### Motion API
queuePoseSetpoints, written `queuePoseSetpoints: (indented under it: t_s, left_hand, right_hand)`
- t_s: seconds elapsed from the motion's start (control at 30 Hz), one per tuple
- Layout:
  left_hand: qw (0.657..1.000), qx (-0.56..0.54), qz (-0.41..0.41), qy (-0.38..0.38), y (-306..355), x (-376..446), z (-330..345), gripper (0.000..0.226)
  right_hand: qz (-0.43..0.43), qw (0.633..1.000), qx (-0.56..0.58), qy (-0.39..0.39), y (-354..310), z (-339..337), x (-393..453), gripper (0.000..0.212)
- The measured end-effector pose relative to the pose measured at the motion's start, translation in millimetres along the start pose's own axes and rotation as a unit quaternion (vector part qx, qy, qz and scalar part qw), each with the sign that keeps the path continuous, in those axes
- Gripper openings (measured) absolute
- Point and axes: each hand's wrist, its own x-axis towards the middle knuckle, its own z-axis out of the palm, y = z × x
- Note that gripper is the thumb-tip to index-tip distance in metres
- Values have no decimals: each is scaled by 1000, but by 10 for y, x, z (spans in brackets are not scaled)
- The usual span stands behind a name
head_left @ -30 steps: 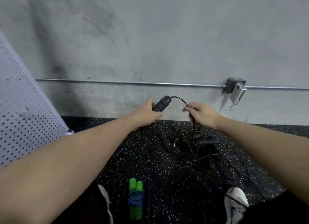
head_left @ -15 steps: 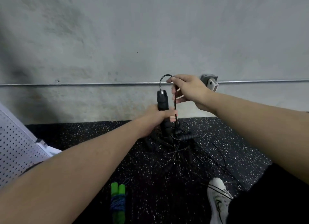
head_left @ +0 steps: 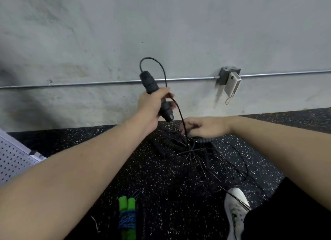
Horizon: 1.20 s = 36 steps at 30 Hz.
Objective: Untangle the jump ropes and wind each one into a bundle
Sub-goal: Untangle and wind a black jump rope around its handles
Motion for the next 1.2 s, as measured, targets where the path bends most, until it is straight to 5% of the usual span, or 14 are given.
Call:
queuePoseSetpoints:
  t_s: [0.23,0.5,0.8,0.97,1.1,1.2]
  left_hand:
    - [997,-59,-7,-52,137,108,-130,24]
    - [980,125,-91,-128,-336,-77,-54,22]
    - [982,154,-35,-101,-468,-75,132,6]
    - [998,29,-46,-23,-288,5,243,17]
    - [997,-57,-53,-7,-112,76,258,16]
    - [994,-103,-36,1,-18,142,242,8]
  right_hand:
    - [-28,977,-6,210,-195,-101,199,26]
    - [-56,878,299,369,-447,-358,292,19]
    - [9,785,534,313,-399,-421,245,42]
    - [-15,856,493,153,-208,-138,157,40]
    - [-40,974,185,122,34,-112,52,22]
    - [-11,992,60,114,234,-101,-7,23]
